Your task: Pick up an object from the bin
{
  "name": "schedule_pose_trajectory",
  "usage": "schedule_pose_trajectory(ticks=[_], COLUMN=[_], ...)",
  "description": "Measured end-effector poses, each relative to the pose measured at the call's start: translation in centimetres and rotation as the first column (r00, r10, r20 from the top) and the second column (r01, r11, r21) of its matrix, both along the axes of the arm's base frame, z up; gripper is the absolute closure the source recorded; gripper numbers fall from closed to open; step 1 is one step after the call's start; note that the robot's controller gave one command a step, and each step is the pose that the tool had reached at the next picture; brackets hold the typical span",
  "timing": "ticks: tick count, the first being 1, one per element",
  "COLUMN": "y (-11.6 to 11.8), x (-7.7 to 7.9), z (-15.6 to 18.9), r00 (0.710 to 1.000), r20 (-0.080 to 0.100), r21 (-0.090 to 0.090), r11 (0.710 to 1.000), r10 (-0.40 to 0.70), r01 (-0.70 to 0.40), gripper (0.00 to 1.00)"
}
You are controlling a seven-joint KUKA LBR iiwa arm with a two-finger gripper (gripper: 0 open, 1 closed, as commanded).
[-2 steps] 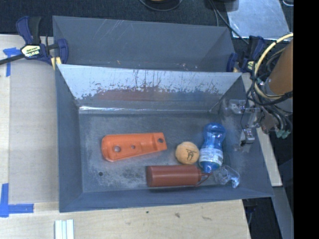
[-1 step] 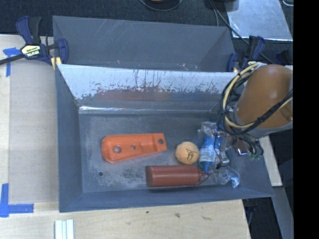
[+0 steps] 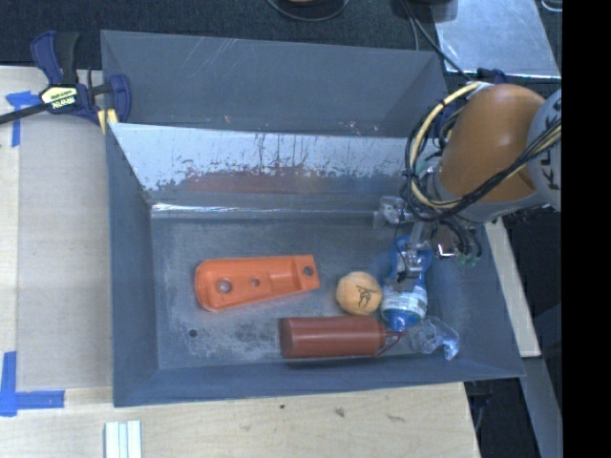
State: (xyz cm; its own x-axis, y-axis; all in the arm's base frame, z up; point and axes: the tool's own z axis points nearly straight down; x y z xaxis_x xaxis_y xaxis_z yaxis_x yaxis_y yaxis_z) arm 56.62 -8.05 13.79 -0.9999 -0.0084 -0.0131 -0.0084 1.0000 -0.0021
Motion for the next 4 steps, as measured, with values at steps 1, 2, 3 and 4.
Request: schedule_pose_trajectory(ticks=[1,2,3,4], y=[0.1,1.1,2.0,1.9], x=[-4.0,-2.5,-0.8,-0.8], z=[-6.8,-6.7,-6.7,-6.7], r00=[0.986,0.996,0.959,0.959], r20=[-0.008,-0.006,0.000,0.000], r21=[0.000,-0.001,-0.004,-0.004], r11=[0.986,0.996,0.959,0.959], r10=[0.164,0.093,0.284,0.285], r01=[-0.164,-0.093,-0.284,-0.285], gripper=[0.00,0.00,1.00,1.00])
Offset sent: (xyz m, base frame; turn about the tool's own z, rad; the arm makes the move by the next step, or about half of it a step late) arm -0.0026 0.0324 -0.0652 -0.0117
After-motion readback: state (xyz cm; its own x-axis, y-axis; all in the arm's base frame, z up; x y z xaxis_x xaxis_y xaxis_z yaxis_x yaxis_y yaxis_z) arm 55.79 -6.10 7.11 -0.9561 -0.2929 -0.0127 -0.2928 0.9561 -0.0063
